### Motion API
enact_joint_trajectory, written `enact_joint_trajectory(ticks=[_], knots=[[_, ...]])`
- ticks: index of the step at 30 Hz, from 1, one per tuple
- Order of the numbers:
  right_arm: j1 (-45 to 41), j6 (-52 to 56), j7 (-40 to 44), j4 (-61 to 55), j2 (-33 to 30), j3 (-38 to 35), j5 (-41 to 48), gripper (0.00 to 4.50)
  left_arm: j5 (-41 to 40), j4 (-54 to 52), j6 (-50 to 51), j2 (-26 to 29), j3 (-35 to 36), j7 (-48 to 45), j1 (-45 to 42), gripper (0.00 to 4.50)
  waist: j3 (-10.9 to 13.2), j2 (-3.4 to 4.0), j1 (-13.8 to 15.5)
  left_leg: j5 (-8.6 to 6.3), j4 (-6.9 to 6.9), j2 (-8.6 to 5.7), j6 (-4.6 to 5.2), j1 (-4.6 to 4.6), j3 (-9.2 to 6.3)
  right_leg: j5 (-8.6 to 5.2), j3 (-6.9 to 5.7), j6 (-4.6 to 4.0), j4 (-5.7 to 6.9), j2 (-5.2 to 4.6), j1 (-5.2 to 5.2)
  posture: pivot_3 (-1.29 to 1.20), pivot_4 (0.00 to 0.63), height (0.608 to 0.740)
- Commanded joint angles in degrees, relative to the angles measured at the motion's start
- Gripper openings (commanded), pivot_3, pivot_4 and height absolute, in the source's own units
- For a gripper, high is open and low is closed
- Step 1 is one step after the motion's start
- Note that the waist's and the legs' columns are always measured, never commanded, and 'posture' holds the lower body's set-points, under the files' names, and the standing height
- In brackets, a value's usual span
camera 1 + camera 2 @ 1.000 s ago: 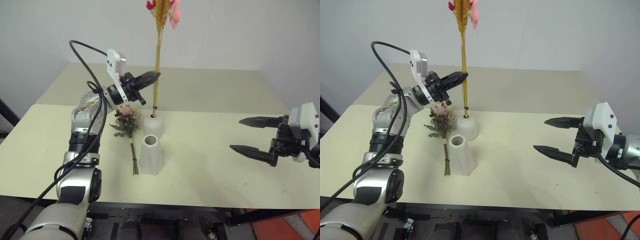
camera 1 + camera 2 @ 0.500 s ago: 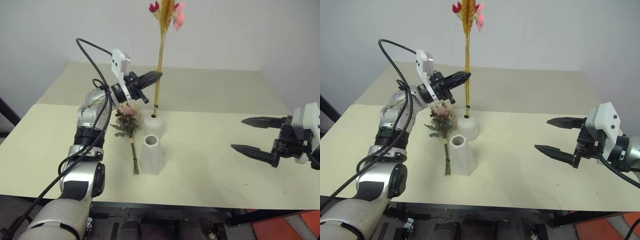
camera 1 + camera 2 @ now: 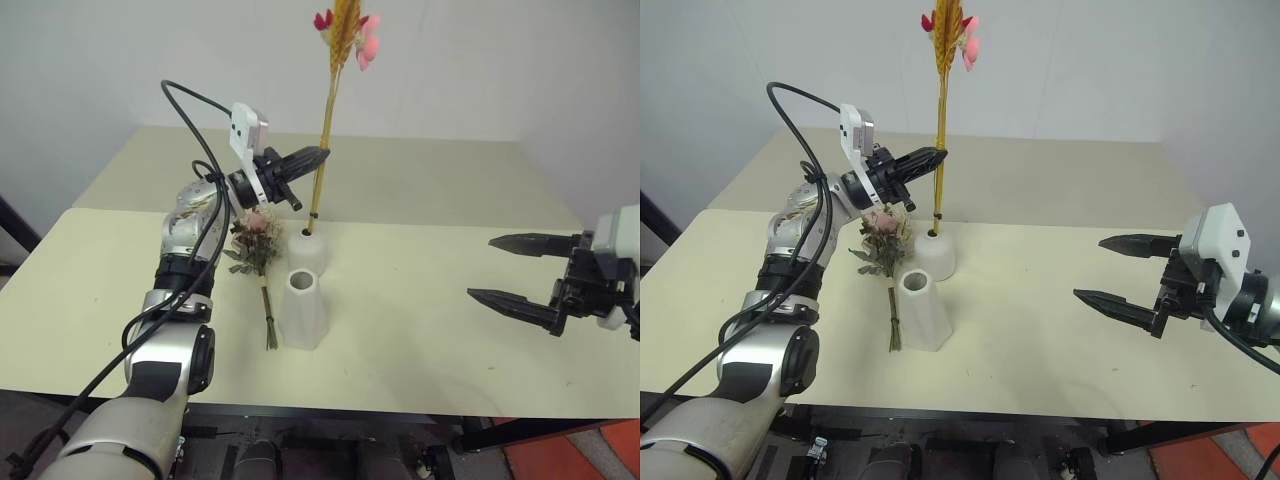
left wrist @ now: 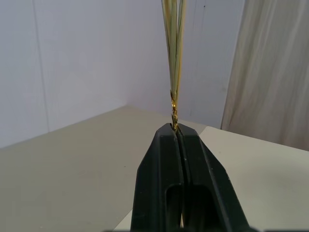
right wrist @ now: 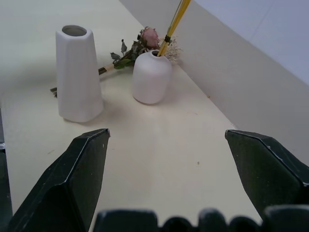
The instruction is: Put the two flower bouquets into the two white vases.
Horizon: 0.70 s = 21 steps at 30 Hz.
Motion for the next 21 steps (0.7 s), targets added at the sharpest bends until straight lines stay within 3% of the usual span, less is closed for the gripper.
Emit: enact_joint_trajectory(ticks=[1,21], knots=[[-0.13,0.29,-0.59,-1.58,-0.79,-2.65,1.01,4.50,-0.15,-0.15,-0.99,-0.06,0.70,-0.21,-1.17,0.02,0.00,0.00,0.00,0.00,0.00,0.00,0.00,0.00,0.00,0.00,0.00,0.00,0.00,0.00,0.00,0.00,0.150,0.740],[-0.20,0.05,-1.13,-1.49,-0.17,-1.68,2.07,4.50,-0.46,-0.08,-1.56,0.33,1.80,0.21,-1.78,0.02,0.00,0.00,0.04,0.00,0.00,0.00,0.00,-0.01,0.00,0.00,0.00,0.01,-0.01,0.00,-0.01,0.00,0.150,0.740]])
